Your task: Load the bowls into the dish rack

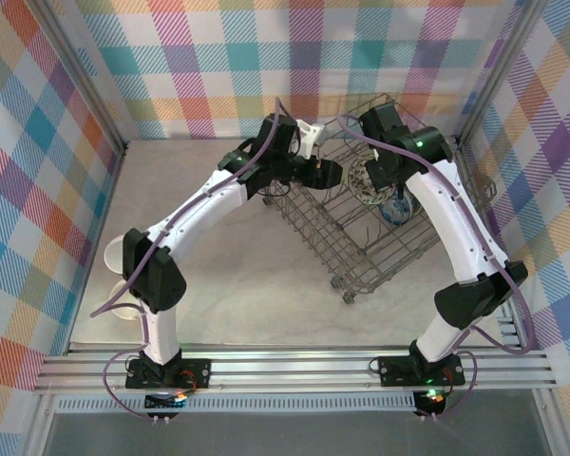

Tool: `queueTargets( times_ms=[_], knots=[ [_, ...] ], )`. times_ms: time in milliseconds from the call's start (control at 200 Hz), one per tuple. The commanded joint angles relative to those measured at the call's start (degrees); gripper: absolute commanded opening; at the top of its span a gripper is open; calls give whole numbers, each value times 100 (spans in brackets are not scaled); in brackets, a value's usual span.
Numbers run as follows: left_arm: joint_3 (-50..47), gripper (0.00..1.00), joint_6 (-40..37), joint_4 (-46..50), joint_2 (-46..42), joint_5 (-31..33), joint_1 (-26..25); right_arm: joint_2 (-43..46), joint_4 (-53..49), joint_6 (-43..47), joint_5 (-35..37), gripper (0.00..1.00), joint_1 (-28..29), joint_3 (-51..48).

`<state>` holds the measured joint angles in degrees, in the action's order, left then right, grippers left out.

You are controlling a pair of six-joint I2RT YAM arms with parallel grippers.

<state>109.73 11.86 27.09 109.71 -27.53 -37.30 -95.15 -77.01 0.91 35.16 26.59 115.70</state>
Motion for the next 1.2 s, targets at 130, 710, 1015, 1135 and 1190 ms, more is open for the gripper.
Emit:
queueTargets(
  times_ms=[130,710,1015,1135,1190],
  knots=[
    [350,65,-70,-395,274,-818,17,-24,-302,6,-275,0,-31,333],
    [525,25,590,-718,761,-1058,12,-249,-152,71,-704,0,-25,707],
    [233,0,1604,-1874,779,-1530,74,-42,444,-202,-345,15,-23,229],
    [233,0,1719,-1962,773,-1575,89,-38,498,-240,-247,17,-31,181],
    [220,0,1732,-1954,763,-1576,91,-43,503,-240,-229,17,-31,181]
  ],
)
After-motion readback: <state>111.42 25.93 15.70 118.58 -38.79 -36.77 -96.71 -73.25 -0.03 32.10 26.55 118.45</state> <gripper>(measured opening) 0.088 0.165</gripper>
